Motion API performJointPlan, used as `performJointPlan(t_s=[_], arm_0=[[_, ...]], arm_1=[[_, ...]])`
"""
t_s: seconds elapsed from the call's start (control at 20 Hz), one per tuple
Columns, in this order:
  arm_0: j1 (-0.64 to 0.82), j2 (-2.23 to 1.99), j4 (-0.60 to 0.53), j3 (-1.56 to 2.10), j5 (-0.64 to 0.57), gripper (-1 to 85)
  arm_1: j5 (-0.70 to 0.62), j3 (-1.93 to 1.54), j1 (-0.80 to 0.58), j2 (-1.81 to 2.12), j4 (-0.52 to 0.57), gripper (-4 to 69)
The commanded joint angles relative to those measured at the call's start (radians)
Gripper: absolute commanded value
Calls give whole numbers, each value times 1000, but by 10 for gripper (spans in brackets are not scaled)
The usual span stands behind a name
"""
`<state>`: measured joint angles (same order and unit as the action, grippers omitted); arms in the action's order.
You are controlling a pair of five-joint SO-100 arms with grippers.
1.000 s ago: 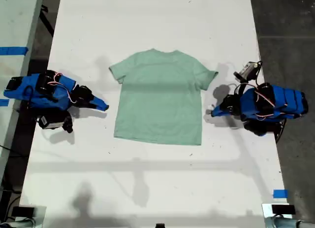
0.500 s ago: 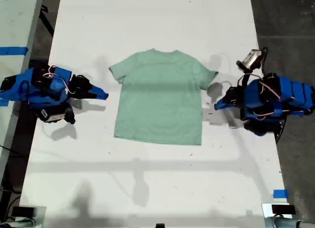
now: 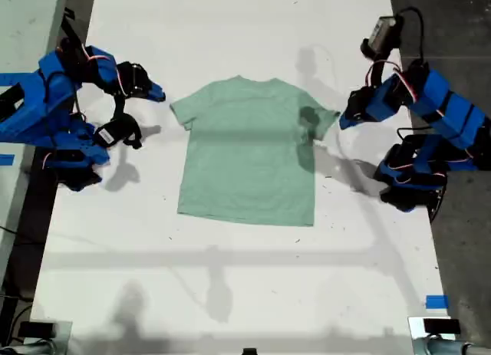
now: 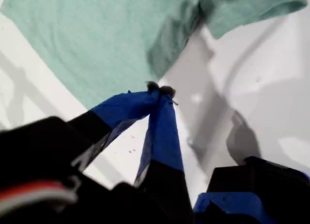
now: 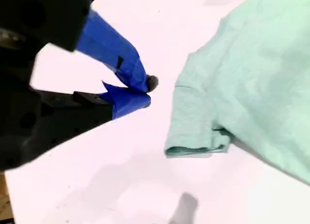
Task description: Fold tshirt
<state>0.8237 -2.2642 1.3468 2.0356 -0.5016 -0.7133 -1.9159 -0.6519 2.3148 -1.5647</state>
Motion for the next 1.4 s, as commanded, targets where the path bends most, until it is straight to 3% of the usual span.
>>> performJointPlan(t_s=[0.0,0.1,0.15,0.25,0.45,0.8,1.05,1.15,1.25,1.3,1.35], arm_0=[[106,153,48,-195,-117,17],[121,218,58,-238,-140,26],[112,221,48,-232,-138,28],[92,219,26,-204,-132,32],[89,204,-3,-153,-123,36],[92,235,-44,-129,-123,37],[106,245,-64,-112,-126,38],[110,252,-69,-109,-127,38],[110,256,-74,-107,-127,39],[110,258,-75,-107,-124,39],[109,259,-77,-106,-123,39]], arm_1=[[-133,155,-118,-94,-29,7],[-219,201,-179,-153,-29,50],[-265,209,-204,-181,-21,171],[-344,173,-259,-213,35,332],[-460,20,-347,-255,222,379],[-611,-84,-460,-528,538,382],[-666,-31,-554,-733,609,375],[-672,23,-563,-833,574,296],[-670,41,-551,-845,558,171],[-670,41,-551,-845,557,56],[-669,41,-551,-844,552,28]])
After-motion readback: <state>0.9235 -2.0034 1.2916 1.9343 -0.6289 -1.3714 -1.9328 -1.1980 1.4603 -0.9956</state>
